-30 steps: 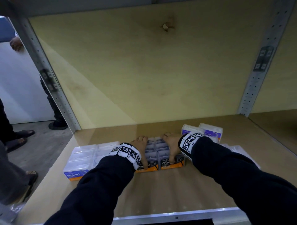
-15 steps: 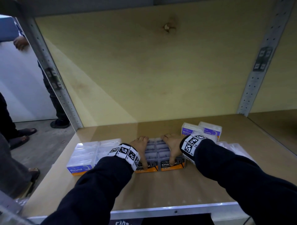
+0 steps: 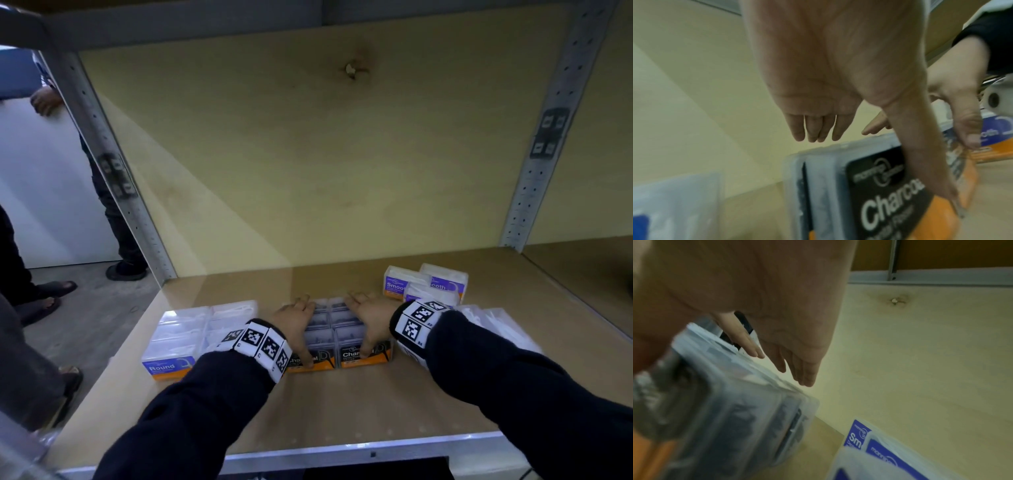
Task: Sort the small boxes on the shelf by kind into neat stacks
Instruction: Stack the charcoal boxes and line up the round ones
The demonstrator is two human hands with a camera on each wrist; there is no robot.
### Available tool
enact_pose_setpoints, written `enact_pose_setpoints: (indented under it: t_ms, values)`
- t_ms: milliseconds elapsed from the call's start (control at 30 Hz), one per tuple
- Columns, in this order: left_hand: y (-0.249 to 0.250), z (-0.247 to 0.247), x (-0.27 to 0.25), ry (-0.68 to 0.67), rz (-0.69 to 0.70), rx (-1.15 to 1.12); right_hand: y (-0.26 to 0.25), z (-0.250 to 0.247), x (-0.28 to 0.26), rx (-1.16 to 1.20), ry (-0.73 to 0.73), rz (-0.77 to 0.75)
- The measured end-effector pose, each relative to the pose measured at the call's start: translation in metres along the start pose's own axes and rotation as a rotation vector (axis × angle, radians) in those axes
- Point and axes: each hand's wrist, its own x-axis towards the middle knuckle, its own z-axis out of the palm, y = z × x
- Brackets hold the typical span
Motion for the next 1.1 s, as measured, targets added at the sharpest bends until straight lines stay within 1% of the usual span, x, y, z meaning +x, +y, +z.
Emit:
enact_pose_setpoints:
  t_ms: [133, 267, 500, 667, 1100]
  values:
    - [0.007, 0.001, -0.015, 0.057, 0.036, -0.027, 0.0, 0.008, -0.012, -0.03, 0.056, -0.022]
    - [0.014, 0.003, -0.024, 0.089, 0.069, 0.024, 0.0, 0.017, -0.018, -0.001, 0.107, -0.035]
    - [0.017, 0.006, -0.028, 0.128, 0.061, -0.007, 0.001, 0.022, -0.016, 0.012, 0.101, -0.012]
    - [0.014, 0.009, -0.028, 0.14, 0.075, -0.015, 0.002, 0.021, -0.018, 0.035, 0.098, -0.029]
    - [0.008, 0.013, -0.03, 0.134, 0.096, -0.017, 0.0, 0.02, -0.025, 0.045, 0.105, -0.044]
